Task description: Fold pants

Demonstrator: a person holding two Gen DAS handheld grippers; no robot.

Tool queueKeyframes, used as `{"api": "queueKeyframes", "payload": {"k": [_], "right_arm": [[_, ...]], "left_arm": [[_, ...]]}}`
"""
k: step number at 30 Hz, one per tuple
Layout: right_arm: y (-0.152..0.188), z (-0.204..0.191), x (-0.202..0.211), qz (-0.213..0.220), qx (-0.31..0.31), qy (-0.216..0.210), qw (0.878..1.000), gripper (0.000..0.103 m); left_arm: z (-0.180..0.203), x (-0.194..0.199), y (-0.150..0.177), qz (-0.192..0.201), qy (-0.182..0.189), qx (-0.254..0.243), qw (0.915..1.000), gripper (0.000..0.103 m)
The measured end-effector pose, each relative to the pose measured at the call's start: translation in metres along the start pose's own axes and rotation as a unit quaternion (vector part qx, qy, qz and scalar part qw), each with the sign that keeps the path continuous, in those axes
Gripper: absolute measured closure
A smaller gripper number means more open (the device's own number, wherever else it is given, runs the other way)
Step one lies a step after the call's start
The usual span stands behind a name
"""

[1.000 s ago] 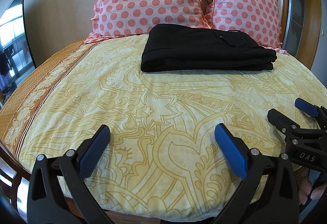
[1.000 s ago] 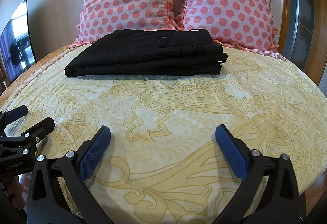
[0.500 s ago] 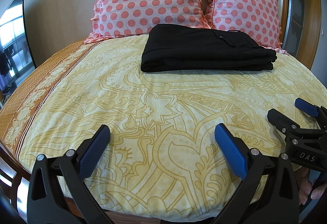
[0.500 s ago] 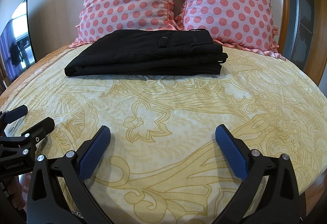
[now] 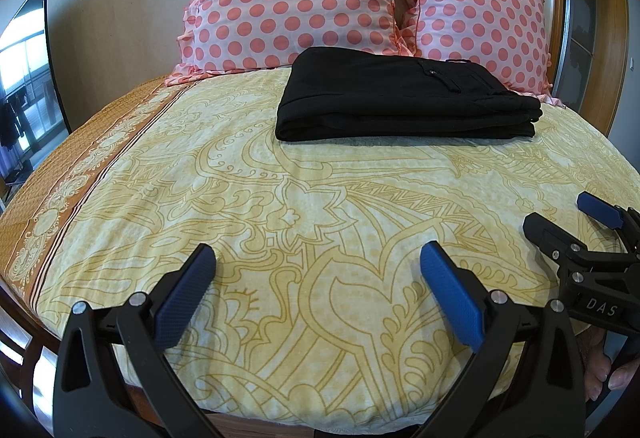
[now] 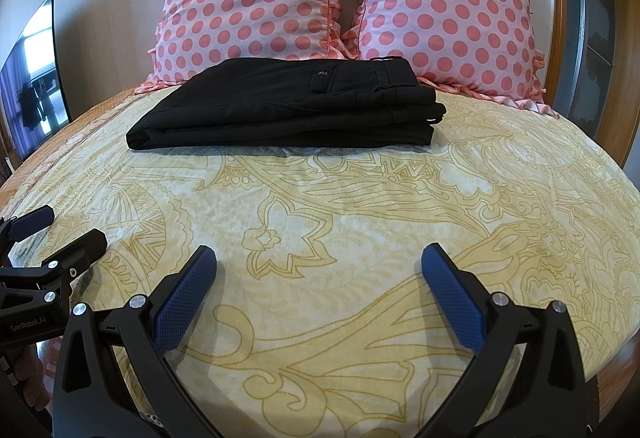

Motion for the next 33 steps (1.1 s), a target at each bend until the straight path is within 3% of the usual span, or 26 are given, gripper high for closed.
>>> {"api": "queueKeyframes", "payload": {"k": [33], "right_arm": [[-0.0001, -0.0001, 0.0000, 0.000, 0.000, 0.000, 1.000, 0.001]], "left_arm": [[0.0032, -0.0018, -0.0027, -0.004, 0.004, -0.001, 1.0000, 0.002]]}}
Point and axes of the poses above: each gripper's, at about its wrist camera, not at the fingertips, and x roughly against the way its jaws point, z to its right, y to its underside, the point moved 6 cm from there along -x, roughly the way its jaws point, and after that the axes turned 11 degrees about -y, right-handed, at the moved point
